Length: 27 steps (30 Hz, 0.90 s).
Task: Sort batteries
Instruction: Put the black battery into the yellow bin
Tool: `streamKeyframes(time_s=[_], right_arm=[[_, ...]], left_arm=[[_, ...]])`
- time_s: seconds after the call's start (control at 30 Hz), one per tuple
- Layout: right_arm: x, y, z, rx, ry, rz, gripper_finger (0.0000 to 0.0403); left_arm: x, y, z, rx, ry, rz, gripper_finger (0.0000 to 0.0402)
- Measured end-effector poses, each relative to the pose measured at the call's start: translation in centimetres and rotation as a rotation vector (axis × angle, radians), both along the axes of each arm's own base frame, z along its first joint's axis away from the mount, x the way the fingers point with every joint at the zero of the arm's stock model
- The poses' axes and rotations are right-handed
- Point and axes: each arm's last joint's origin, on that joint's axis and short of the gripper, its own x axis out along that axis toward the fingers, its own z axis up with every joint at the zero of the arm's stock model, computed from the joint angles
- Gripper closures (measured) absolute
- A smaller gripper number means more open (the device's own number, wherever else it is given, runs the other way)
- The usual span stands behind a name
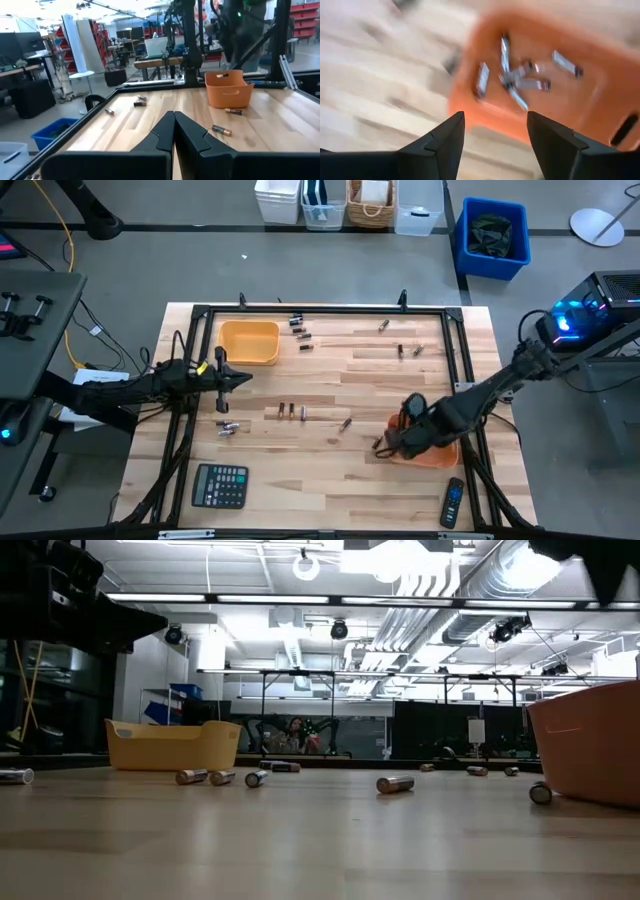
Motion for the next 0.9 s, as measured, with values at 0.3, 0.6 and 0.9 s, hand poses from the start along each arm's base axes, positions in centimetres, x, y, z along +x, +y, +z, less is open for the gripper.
streamKeyframes(time_s=[0.3,0.6,0.9], right_arm=[[-0.4,-3.2,4.3,-0.216,-0.261,-0.130,0.0191],[0.5,-5.0,4.3,-0.273,-0.279,-0.199,0.0190],[2.0,-8.1,4.5,-0.344,-0.265,-0.065,0.0190]], left_arm=[[-0.4,0.0,2.4,-0.394,-0.306,-0.060,0.0401],[-0.2,0.5,7.6,-0.607,-0.540,0.019,0.0401],[5.5,-1.3,9.6,-0.683,0.591,-0.323,0.0401]])
